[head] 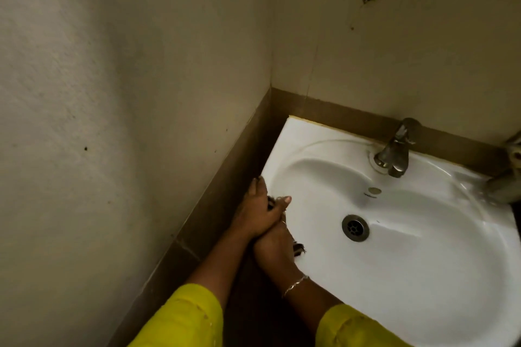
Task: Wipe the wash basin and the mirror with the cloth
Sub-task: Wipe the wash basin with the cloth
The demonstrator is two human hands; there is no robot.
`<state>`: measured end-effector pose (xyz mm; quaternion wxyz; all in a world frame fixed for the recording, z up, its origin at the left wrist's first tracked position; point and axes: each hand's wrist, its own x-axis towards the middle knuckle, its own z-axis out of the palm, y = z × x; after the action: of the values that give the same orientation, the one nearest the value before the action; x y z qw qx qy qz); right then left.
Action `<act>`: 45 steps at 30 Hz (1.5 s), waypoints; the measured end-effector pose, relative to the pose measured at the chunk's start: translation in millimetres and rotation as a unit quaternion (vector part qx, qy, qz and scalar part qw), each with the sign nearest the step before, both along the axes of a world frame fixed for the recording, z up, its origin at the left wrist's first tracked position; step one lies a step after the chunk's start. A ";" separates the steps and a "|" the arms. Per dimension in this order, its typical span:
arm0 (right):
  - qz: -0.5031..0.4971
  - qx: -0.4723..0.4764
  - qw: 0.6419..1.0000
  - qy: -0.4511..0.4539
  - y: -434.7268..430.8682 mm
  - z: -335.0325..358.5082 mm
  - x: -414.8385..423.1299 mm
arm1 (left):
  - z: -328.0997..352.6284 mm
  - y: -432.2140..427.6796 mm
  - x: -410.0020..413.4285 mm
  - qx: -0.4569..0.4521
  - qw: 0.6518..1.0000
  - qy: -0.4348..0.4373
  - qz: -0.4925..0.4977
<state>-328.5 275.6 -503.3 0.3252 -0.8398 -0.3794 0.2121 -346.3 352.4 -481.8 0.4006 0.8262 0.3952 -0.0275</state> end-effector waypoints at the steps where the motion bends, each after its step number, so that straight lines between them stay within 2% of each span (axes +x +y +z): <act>1: 0.030 -0.013 0.999 -0.007 -5.2 2.3 -0.4 | 1.8 -2.6 0.8 0.020 0.999 0.025 -0.020; 3: 0.080 -0.048 0.995 -0.037 -17.0 1.1 -1.2 | 1.9 -8.9 1.4 0.043 0.996 0.056 -0.052; 10: 0.102 -0.168 0.970 -0.140 -52.1 -8.6 -9.7 | -5.9 -30.9 -1.4 0.125 0.982 0.095 -0.102; 13: 0.123 -0.160 0.953 -0.227 -70.3 -11.5 -9.2 | -8.2 -42.8 -4.6 0.146 0.979 0.096 -0.104; 17: 0.166 -0.163 0.936 -0.266 -100.0 -14.8 -3.4 | -11.3 -69.5 -7.0 0.160 0.978 0.080 -0.104; 26: 0.229 -0.119 0.900 -0.353 -154.6 -18.4 15.7 | -21.1 -118.7 -7.5 0.148 0.983 0.033 -0.103; 29: 0.226 -0.071 0.889 -0.393 -175.1 -23.8 25.7 | -22.0 -134.7 -4.5 0.154 0.984 0.031 -0.088; 32: 0.221 -0.022 0.878 -0.425 -198.7 -29.9 38.6 | -24.0 -144.3 -1.7 0.202 0.973 0.059 -0.095; 37: 0.271 0.029 0.836 -0.477 -233.7 -33.2 67.3 | -31.8 -148.2 2.1 0.256 0.955 0.118 -0.093; 45: 0.332 0.065 0.800 -0.495 -276.7 -30.8 114.4 | -33.5 -150.3 4.0 0.282 0.943 0.149 -0.091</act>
<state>-214.1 -1.1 -534.1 0.0569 -0.6301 -0.7571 -0.1630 -342.3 202.1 -515.3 0.0838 0.9242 0.3650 -0.0745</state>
